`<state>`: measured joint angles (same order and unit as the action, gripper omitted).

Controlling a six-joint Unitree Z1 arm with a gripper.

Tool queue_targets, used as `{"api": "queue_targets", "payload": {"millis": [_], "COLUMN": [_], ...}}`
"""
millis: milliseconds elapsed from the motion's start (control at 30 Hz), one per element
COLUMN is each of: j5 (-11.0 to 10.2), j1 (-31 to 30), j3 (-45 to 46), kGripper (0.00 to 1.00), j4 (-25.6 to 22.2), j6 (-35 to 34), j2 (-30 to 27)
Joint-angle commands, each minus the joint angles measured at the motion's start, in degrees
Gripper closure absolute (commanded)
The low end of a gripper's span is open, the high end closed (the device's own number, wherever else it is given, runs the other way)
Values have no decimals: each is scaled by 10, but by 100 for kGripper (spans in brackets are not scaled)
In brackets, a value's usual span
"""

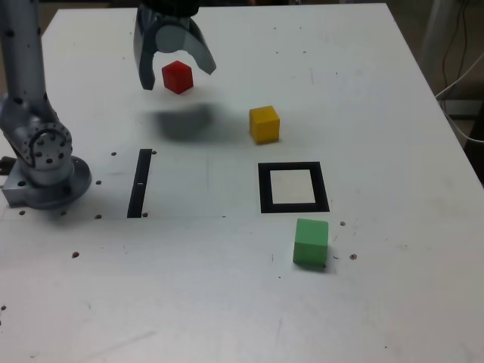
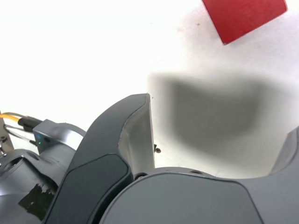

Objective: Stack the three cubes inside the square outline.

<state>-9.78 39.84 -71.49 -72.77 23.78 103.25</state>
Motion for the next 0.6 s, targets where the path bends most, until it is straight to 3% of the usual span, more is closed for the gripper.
{"api": "queue_targets", "payload": {"millis": [0,567], "j5": [0,17], "j1": [18,96], "j3": [-14,-90], "kGripper": [1,1], "j4": [-5,-40], "j6": [6,12], "j2": [12,66]}}
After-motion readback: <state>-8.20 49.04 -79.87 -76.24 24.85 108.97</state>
